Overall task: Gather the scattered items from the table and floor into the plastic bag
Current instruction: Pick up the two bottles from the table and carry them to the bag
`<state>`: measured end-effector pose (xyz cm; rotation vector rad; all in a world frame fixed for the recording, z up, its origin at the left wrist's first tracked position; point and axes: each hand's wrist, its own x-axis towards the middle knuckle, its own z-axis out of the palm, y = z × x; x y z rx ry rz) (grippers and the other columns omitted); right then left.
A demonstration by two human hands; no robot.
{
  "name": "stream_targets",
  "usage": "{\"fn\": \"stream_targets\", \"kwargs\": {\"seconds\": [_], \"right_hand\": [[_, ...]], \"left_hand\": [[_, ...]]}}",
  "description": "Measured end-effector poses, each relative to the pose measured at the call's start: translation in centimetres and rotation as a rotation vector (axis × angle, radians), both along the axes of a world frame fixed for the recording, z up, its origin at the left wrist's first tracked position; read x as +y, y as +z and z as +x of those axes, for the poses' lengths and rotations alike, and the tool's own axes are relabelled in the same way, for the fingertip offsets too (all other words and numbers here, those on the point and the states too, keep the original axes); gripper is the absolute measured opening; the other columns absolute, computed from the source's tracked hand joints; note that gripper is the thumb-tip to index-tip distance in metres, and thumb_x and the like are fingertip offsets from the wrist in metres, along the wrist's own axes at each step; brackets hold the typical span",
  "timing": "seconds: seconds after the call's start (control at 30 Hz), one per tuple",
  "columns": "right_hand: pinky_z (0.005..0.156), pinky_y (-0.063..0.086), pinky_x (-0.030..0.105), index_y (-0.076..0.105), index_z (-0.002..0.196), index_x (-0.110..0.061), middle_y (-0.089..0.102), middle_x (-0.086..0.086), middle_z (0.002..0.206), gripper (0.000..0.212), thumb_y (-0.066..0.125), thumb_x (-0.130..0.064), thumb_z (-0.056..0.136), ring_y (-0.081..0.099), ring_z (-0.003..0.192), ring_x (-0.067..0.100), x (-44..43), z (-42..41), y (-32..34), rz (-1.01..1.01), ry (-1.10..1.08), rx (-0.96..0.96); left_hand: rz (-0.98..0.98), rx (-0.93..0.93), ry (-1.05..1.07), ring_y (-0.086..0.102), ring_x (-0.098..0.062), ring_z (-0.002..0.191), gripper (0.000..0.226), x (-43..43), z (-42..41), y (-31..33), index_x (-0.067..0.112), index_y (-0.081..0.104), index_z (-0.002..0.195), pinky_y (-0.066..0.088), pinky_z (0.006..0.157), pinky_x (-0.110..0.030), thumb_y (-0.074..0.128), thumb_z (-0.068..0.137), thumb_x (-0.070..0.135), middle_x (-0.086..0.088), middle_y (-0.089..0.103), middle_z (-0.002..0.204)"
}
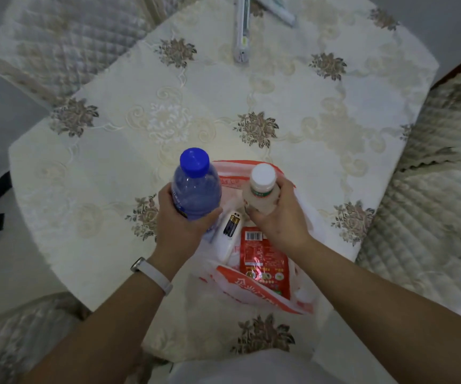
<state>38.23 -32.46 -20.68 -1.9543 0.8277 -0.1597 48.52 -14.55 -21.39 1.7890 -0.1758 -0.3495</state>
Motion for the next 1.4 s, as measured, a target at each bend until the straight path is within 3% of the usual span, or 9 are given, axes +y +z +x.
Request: {"fn": "stream_targets", "kwargs": {"seconds": [0.13,0.23,0.33,0.43,0.63,0.77,0.87,1.03,1.4], "right_hand": [[0.086,0.035,0.002,0.028,0.133,-0.039,0.041,-0.037,0.115,0.081,0.084,-0.033,0.074,0.044,0.107,-0.013,-0.2,-0.3,-0.4,0.012,-0.013,-0.014],[0.095,0.046,0.021,0.033,0.135,-0.031,0.047,-0.028,0.119,0.08,0.084,-0.036,0.073,0.05,0.113,-0.006,-0.2,-0.9,-0.9,-0.023,-0.032,-0.018],[0.1,0.05,0.038,0.035,0.137,-0.03,0.05,-0.02,0.126,0.082,0.084,-0.036,0.072,0.051,0.119,0.001,-0.1,-1.4,-1.1,-0.018,-0.042,-0.011],[0.101,0.049,0.042,0.034,0.139,-0.032,0.052,-0.016,0.131,0.081,0.082,-0.033,0.073,0.05,0.123,0.004,0.1,-1.7,-0.9,-0.01,-0.027,-0.034],[0.105,0.043,0.038,0.031,0.144,-0.028,0.049,-0.014,0.137,0.073,0.071,-0.029,0.082,0.046,0.128,0.005,0.6,-3.0,0.3,-0.006,0.007,-0.024],[0.078,0.04,0.009,0.04,0.139,-0.02,0.047,-0.016,0.119,0.052,0.061,-0.031,0.093,0.051,0.099,-0.004,1.7,-5.0,1.4,-0.035,-0.006,0.123],[0.089,0.04,0.018,0.04,0.142,-0.018,0.049,-0.004,0.137,0.055,0.057,-0.039,0.094,0.05,0.112,0.004,2.6,-7.0,2.3,-0.152,0.041,0.185],[0.099,0.041,0.03,0.051,0.134,-0.015,0.053,0.001,0.134,0.045,0.057,-0.037,0.095,0.049,0.12,0.017,4.1,-10.3,3.9,-0.41,0.163,0.147],[0.078,0.053,0.041,0.065,0.113,-0.008,0.064,0.011,0.113,0.046,0.05,-0.045,0.09,0.061,0.101,0.031,3.6,-22.5,6.1,-0.839,0.247,0.134]], "left_hand": [[-0.014,-0.001,-0.008,0.065,-0.008,0.103,0.084,0.3,-0.4,-1.0,0.005,0.047,0.126,0.055,0.086,-0.023,0.094,0.057,0.008,0.003,0.063,0.118],[-0.026,0.005,-0.033,0.066,-0.024,0.108,0.09,0.2,-0.6,-1.6,0.002,0.048,0.129,0.058,0.088,-0.036,0.097,0.056,0.02,-0.011,0.064,0.121],[-0.064,-0.011,-0.018,0.064,-0.016,0.109,0.09,-0.2,-1.0,-1.1,0.001,0.044,0.131,0.055,0.087,-0.025,0.093,0.056,0.014,-0.011,0.06,0.124],[-0.058,-0.023,-0.032,0.062,-0.004,0.107,0.085,-0.2,-1.4,-0.9,0.011,0.042,0.128,0.052,0.085,-0.015,0.092,0.06,0.004,0.003,0.059,0.12],[-0.039,-0.034,-0.105,0.061,0.003,0.108,0.08,0.9,-2.2,-0.3,0.003,0.041,0.134,0.053,0.088,-0.017,0.086,0.068,0.0,0.006,0.057,0.122],[0.074,-0.103,-0.088,0.052,-0.005,0.122,0.074,3.0,-4.2,0.0,0.018,0.041,0.14,0.045,0.099,-0.019,0.082,0.079,0.016,0.006,0.052,0.133],[0.221,-0.148,-0.084,0.044,-0.007,0.119,0.067,4.7,-6.6,0.1,0.014,0.039,0.141,0.036,0.098,-0.017,0.075,0.084,0.018,0.0,0.045,0.134],[0.301,-0.379,-0.364,0.049,-0.019,0.122,0.052,6.2,-9.2,0.0,0.006,0.058,0.127,0.036,0.106,-0.031,0.056,0.087,0.04,-0.01,0.056,0.131],[0.386,-0.885,-0.76,0.058,-0.029,0.118,0.037,1.3,-16.6,3.8,0.01,0.067,0.119,0.048,0.099,-0.045,0.065,0.087,0.029,-0.012,0.062,0.128]]}}
